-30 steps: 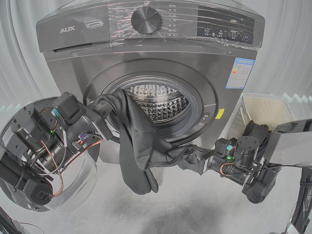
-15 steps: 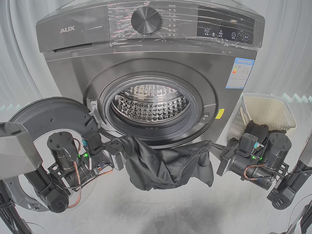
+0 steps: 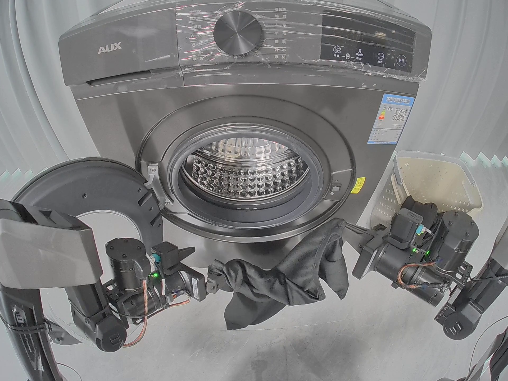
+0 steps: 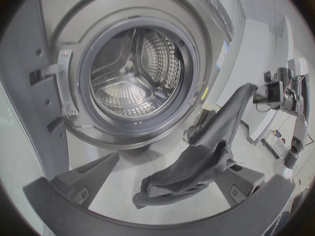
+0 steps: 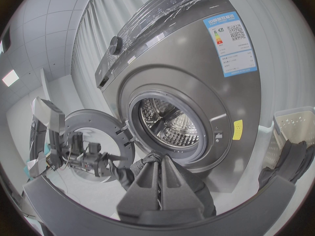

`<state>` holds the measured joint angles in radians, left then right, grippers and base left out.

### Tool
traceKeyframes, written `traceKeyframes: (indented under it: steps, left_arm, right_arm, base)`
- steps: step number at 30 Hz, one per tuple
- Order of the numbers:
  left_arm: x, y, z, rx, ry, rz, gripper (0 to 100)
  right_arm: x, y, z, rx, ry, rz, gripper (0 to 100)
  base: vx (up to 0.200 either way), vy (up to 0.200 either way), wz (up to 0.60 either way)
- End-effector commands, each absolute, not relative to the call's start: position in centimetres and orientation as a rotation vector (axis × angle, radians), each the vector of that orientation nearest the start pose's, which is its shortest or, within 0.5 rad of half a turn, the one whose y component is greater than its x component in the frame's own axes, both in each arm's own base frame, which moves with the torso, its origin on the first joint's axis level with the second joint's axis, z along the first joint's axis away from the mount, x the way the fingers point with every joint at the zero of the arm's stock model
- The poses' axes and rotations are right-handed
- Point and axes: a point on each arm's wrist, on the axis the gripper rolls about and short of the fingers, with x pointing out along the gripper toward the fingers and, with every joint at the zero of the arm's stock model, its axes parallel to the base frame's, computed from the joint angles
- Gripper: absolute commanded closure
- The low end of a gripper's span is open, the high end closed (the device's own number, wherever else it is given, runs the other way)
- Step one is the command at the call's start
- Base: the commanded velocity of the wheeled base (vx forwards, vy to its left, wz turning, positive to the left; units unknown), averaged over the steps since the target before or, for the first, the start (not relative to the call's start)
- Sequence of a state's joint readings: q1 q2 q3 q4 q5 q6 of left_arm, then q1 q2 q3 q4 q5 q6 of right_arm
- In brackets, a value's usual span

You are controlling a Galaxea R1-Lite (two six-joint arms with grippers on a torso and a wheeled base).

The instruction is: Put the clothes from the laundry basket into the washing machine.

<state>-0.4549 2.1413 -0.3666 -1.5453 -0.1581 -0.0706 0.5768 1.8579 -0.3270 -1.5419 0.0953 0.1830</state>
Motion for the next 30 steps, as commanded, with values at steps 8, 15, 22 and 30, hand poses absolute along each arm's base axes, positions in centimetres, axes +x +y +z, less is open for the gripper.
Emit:
traceKeyframes:
  steps: [8, 15, 22, 30]
  left_arm:
    - [26.5, -13.4, 0.9, 0.02, 0.368, -0.634, 0]
    - [25.6, -13.0, 1.5, 0.037, 0.37, -0.652, 0]
    - [23.2, -11.9, 3.4, 0.05, 0.358, -0.66, 0]
    - [20.2, -10.1, 4.4, 0.065, 0.387, -0.69, 0]
  right_arm:
    - [24.3, 15.8, 12.8, 0.227, -0.02, 0.568, 100]
    - [25.4, 16.1, 12.3, 0.226, -0.017, 0.535, 100]
    - [26.7, 15.6, 12.4, 0.232, -0.044, 0.462, 100]
    - [27.0, 15.6, 12.4, 0.234, -0.049, 0.445, 100]
  base:
    - [0.0, 0.0, 0.0]
    - [0.0, 0.0, 0.0]
    - [0.0, 0.0, 0.0]
    - [0.0, 0.0, 0.0]
